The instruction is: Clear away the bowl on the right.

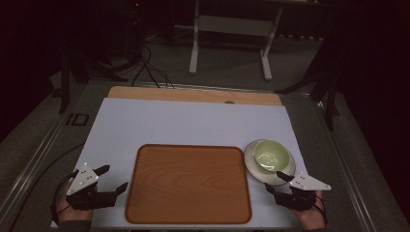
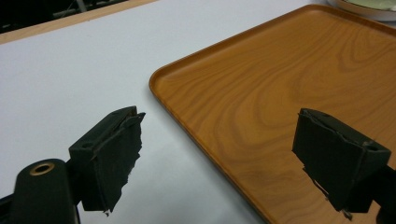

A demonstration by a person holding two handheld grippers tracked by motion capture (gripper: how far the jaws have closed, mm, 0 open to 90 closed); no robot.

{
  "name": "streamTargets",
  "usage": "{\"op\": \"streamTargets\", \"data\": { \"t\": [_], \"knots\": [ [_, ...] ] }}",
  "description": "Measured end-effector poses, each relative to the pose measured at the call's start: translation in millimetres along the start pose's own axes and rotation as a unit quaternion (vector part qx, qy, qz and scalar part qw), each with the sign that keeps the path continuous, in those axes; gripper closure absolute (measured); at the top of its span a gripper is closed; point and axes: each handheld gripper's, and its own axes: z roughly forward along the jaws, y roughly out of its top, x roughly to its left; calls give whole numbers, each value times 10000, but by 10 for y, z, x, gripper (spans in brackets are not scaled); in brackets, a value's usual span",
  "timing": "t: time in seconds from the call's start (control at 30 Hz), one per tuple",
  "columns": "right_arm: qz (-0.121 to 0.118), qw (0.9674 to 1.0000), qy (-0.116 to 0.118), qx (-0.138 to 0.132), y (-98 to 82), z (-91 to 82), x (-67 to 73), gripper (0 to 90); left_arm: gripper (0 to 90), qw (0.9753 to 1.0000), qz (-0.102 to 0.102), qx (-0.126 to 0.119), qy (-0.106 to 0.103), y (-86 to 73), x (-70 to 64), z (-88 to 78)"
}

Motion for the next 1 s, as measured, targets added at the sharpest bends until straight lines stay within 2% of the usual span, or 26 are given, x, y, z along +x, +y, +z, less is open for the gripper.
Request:
{"op": "streamTargets", "data": {
  "t": [0.3,0.5,0.63,1.0],
  "knots": [
    [-60,10000,73,-22,24,-2,41,357,152,9999,-119,-67,40,-11,24,-17],
    [-51,9999,91,-48,39,-9,47,354,152,9999,-103,-63,48,-8,21,-11],
    [-14,9998,82,-161,95,-43,47,345,152,9999,-114,-70,77,-12,23,-13],
    [16,9995,28,-304,220,-76,-33,308,152,9996,-195,-104,163,-22,42,-14]
  ]
}}
